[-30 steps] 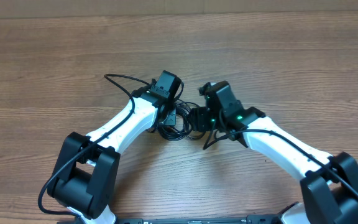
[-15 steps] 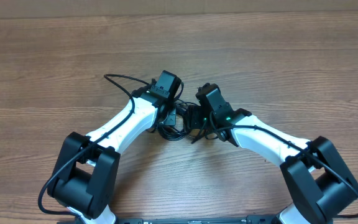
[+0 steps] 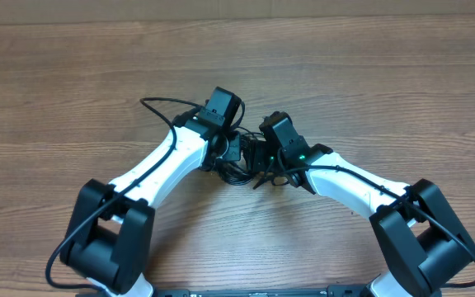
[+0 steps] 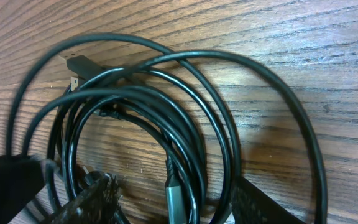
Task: Untangle cables
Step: 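Move the right gripper in and grasp a loop of the bundle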
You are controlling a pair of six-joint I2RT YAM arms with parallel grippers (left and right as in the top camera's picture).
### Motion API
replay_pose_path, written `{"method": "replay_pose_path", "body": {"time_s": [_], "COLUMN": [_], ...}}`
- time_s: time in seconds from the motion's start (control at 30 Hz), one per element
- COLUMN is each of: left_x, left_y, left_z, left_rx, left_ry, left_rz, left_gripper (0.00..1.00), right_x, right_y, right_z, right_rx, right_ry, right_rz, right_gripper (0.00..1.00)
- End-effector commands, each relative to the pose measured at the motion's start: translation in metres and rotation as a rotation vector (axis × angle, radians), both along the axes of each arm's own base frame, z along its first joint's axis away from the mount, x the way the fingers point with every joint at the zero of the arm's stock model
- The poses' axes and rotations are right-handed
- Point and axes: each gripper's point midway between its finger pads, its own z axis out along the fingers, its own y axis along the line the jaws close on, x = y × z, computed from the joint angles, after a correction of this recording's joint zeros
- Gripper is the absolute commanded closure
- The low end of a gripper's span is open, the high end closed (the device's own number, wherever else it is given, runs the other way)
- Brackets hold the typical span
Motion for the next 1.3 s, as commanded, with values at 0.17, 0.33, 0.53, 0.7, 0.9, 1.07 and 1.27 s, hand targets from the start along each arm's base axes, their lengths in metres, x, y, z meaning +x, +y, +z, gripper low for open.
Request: {"method": "replay_pose_path", "body": {"time_s": [0.17, 0.33, 0.53, 0.7, 0.9, 1.07, 1.27], "left_x": [0.006, 0.0, -0.005, -0.003, 0.002, 0.001, 0.001], "left_y": [-0.015, -0.025, -0.035, -0.04, -0.045, -0.054, -0.053], "left_z": [0.068, 0.091, 0.095, 0.099, 0.105, 0.11, 0.109], "left_rx": [-0.139, -0.22, -0.276, -0.303, -0.329, -0.379, -0.376], "left_ry": [-0.126, -0.15, -0.134, -0.144, -0.173, -0.174, -0.17], "left_rz": [-0.02, -0.046, -0.073, -0.085, -0.095, -0.122, -0.12], "left_gripper": [0.96, 0.96, 0.96, 0.96, 0.96, 0.96, 0.96], "right_x": [0.002, 0.002, -0.001, -0.015, -0.025, -0.028, -0.021], "right_y": [0.002, 0.0, 0.005, 0.023, 0.04, 0.044, 0.043], "right_z": [-0.004, -0.005, -0.005, 0.0, 0.007, 0.01, 0.012], "right_rx": [-0.012, -0.019, 0.005, 0.104, 0.195, 0.22, 0.213], "right_ry": [0.012, 0.013, 0.028, 0.085, 0.126, 0.135, 0.101], "right_rz": [-0.004, -0.007, 0.01, 0.083, 0.147, 0.164, 0.153], "right_gripper": [0.44, 0.49, 0.54, 0.59, 0.5, 0.48, 0.6]}}
